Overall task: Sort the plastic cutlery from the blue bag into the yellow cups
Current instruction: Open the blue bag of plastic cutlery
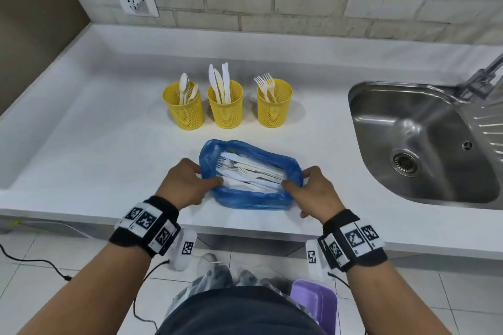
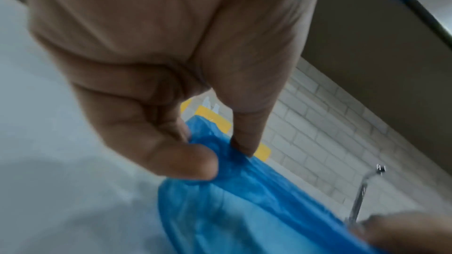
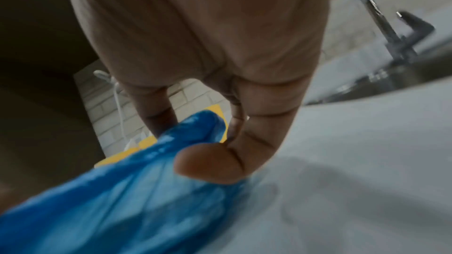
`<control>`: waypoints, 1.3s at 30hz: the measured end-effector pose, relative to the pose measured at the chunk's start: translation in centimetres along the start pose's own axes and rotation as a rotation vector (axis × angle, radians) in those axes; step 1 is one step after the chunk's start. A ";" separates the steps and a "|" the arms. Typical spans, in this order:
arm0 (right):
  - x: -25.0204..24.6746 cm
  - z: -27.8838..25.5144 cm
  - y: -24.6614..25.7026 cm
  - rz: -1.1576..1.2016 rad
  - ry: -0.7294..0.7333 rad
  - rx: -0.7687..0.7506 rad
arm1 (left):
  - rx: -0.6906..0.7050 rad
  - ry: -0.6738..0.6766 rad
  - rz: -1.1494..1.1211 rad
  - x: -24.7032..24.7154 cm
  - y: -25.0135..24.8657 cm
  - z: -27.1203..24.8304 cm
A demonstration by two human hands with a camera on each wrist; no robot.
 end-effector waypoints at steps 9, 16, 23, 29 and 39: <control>2.0 0.3 0.1 0.902 0.134 0.122 | -0.224 0.068 -0.931 2.0 2.4 0.5; 2.9 -0.5 -1.3 1.056 0.147 0.241 | -0.542 0.173 -1.447 3.5 2.5 -0.2; 0.3 0.1 -0.4 0.203 -0.150 -0.098 | -0.203 -0.138 -0.640 1.0 2.4 1.5; 2.7 2.0 2.7 -0.237 -0.112 -0.313 | 0.178 -0.227 0.004 1.2 -0.6 3.7; 3.9 5.6 4.6 0.018 -0.184 -0.231 | -0.084 0.006 -0.500 0.0 -1.6 7.8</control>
Point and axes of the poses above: each hand's wrist, its own z-axis towards the middle knuckle, its own x-axis out of the palm, y = z × x, the point moved 2 cm from there along z, towards the middle knuckle, and after that the axes turned 2 degrees about -z, right-handed, at the moved point
